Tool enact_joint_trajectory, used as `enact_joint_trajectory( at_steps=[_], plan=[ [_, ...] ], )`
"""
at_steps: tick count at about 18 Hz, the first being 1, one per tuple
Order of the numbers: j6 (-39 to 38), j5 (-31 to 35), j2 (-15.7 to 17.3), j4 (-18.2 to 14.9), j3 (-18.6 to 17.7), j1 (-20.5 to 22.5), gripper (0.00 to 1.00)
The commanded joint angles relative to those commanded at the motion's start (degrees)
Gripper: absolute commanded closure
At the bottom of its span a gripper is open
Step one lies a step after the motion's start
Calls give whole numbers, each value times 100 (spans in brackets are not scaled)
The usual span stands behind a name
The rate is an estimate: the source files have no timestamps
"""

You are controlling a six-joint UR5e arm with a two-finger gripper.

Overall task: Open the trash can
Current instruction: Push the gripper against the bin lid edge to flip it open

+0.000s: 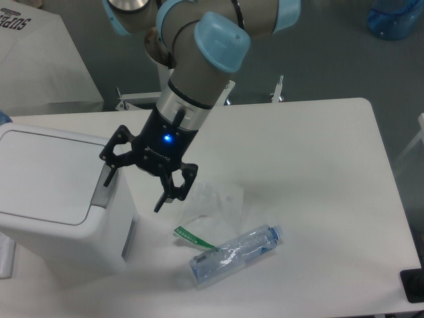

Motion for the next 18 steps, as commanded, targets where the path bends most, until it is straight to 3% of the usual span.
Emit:
enact_joint_trajectory(
  at_steps=[6,18],
  plan=[
    [18,26,-132,150,0,-35,0],
    [-17,18,-141,150,35,-35,0]
  ],
)
